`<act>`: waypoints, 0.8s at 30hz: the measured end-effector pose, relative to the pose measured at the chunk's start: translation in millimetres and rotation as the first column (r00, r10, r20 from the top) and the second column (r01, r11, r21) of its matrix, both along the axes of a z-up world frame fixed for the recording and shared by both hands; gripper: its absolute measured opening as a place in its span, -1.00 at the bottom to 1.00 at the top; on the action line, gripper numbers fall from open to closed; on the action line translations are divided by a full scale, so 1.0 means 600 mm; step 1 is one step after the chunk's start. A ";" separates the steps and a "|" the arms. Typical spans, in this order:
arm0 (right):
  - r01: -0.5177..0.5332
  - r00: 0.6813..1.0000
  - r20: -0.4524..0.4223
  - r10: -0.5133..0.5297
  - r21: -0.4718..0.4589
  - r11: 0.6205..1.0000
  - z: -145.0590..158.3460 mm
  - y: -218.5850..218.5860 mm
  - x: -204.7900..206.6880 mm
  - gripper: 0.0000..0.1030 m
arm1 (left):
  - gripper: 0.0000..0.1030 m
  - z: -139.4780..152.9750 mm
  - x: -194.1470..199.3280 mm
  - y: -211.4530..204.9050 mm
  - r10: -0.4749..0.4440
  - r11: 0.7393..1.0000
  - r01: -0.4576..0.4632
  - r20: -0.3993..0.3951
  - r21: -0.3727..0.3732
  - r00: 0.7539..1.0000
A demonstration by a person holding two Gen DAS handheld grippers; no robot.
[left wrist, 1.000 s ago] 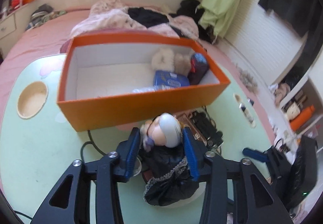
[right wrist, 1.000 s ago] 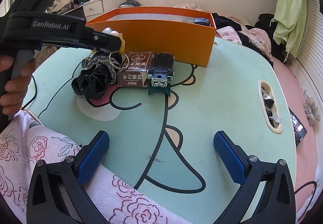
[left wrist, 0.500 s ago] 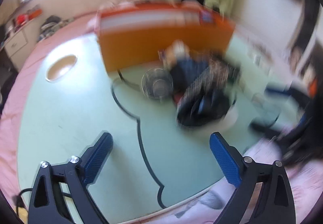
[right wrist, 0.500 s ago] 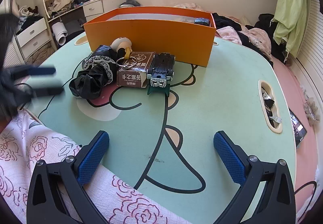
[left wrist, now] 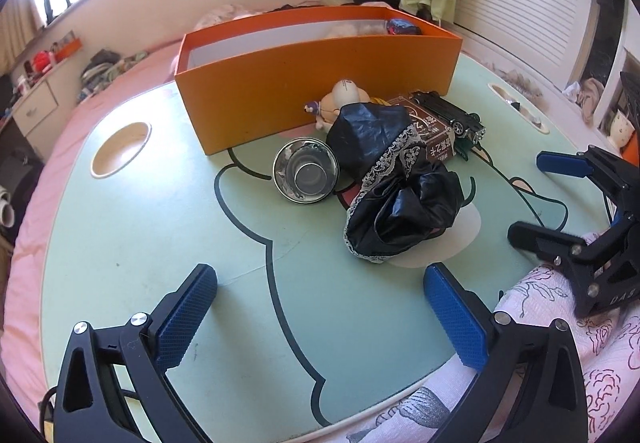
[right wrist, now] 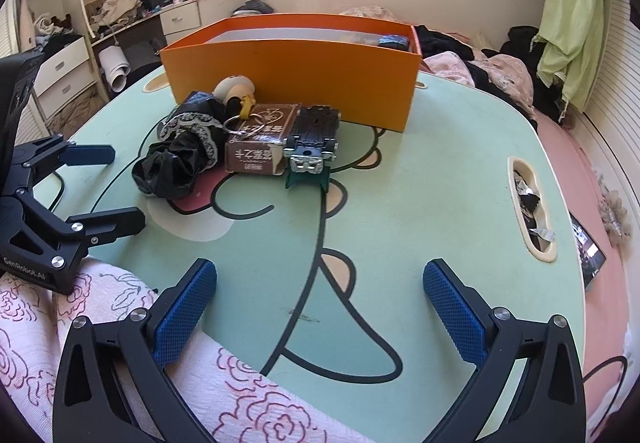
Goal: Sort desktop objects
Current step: 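Reach into the box and grasp the white fluffy pompom with the right gripper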
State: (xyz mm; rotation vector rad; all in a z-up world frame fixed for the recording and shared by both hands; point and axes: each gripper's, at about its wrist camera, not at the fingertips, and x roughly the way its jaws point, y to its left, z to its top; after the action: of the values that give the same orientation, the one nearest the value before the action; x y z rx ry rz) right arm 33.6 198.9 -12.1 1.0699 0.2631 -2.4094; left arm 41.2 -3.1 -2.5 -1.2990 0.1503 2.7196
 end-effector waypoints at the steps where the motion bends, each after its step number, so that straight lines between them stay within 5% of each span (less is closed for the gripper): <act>1: 0.002 1.000 0.001 -0.002 -0.018 1.000 0.003 0.005 -0.001 0.84 | 1.00 0.000 0.000 -0.001 0.000 1.000 0.000 0.000 0.001 1.000; 3: 0.004 1.000 0.006 -0.004 -0.062 0.998 0.019 0.012 -0.005 -0.07 | 1.00 -0.001 0.001 -0.003 -0.001 1.000 0.001 -0.001 0.002 1.000; 9: -0.022 1.000 0.016 0.026 -0.181 0.983 0.144 -0.021 -0.084 -0.08 | 1.00 -0.003 -0.002 0.001 0.000 1.000 0.000 -0.008 0.003 1.000; 13: -0.024 0.998 0.056 0.030 -0.108 0.994 0.196 -0.100 -0.200 -0.08 | 1.00 -0.004 0.000 -0.001 -0.002 1.000 0.002 -0.016 0.006 1.000; 18: 0.050 0.988 0.133 -0.074 0.180 0.982 0.154 -0.193 -0.323 -0.08 | 1.00 -0.005 0.002 -0.002 -0.003 1.000 0.003 -0.024 0.008 1.000; 24: 0.082 0.970 0.185 -0.158 0.362 0.928 0.075 -0.250 -0.375 -0.10 | 1.00 -0.005 0.005 -0.005 -0.006 1.000 0.006 -0.033 0.011 0.999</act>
State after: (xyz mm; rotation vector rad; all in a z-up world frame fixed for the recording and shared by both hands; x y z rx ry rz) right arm -191.2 49.0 32.7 1.5319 0.5884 -2.3833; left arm 44.2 -5.9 -5.6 -1.2497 0.1413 2.7338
